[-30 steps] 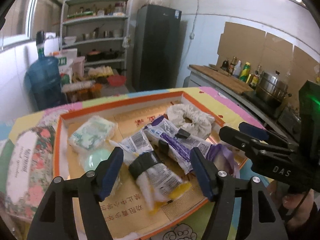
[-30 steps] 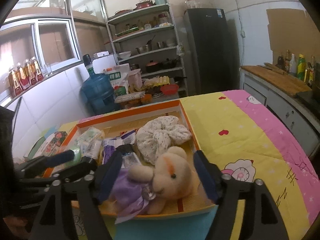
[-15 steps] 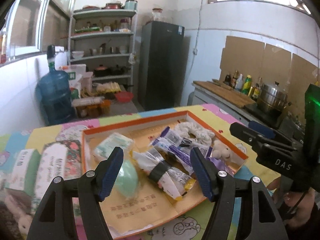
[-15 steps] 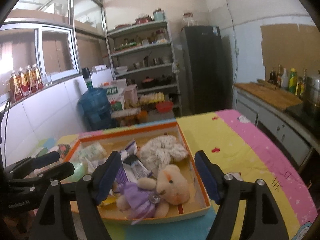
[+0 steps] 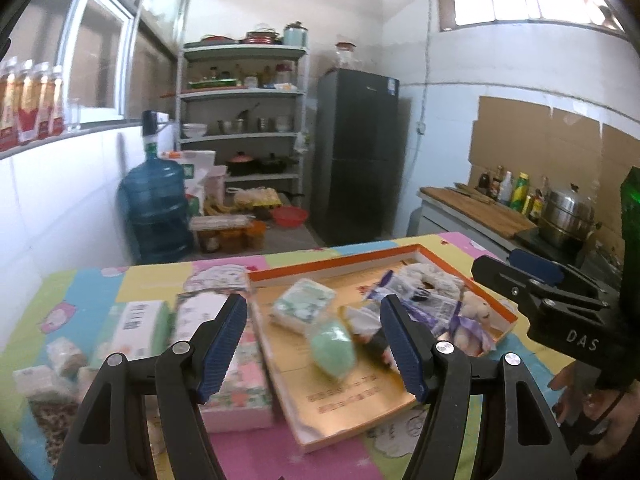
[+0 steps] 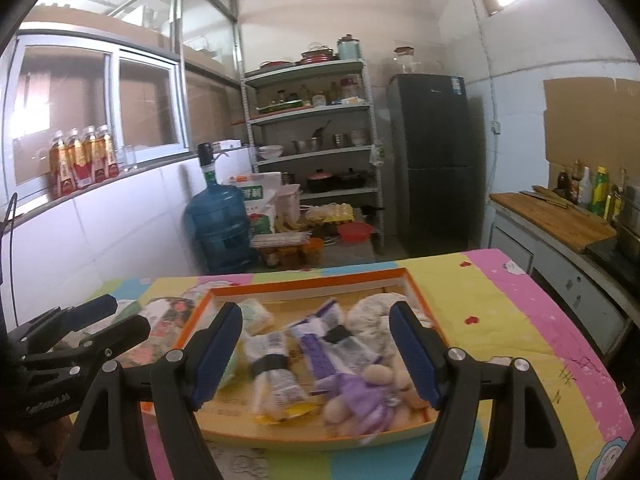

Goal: Organize soft objects
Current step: 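Move both open grippers back over the remaining soft items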

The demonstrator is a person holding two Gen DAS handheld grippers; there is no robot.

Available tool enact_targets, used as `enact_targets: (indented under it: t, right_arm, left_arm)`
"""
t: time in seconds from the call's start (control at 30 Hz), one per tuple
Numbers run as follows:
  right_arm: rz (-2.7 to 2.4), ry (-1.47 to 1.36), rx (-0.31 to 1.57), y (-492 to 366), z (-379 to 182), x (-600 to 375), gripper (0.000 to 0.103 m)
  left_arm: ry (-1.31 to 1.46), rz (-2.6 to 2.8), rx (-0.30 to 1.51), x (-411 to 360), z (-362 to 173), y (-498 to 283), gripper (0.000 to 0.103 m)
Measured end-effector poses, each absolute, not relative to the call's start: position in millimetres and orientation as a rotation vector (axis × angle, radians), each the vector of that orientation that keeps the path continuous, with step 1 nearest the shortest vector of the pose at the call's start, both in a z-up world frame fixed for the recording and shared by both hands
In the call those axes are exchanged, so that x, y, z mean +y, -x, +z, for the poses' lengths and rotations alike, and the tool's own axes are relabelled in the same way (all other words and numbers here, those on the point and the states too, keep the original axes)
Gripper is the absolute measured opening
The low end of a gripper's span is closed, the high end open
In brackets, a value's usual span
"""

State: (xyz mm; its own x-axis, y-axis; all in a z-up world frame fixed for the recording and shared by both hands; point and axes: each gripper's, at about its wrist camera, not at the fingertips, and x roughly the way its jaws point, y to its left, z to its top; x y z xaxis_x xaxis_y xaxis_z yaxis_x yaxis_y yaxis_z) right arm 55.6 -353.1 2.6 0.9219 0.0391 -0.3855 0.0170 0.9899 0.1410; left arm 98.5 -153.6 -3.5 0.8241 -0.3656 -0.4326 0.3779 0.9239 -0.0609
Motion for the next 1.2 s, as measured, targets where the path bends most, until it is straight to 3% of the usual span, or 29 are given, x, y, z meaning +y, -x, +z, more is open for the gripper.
enact_targets:
  t: [0.8, 1.2]
  right_arm:
    - [0.331, -0.057, 0.451, -59.4, 15.1, -185.5, 0.076]
    - [0.487, 0.002, 0.566, -64.6, -17.3, -112.2, 0.075]
  left_arm:
    - [0.063, -0.140, 0.425, 6.4, 5.4, -55.3, 0.071]
    - [0.145, -0.057, 0.474, 79.4, -30.0, -40.9, 0.071]
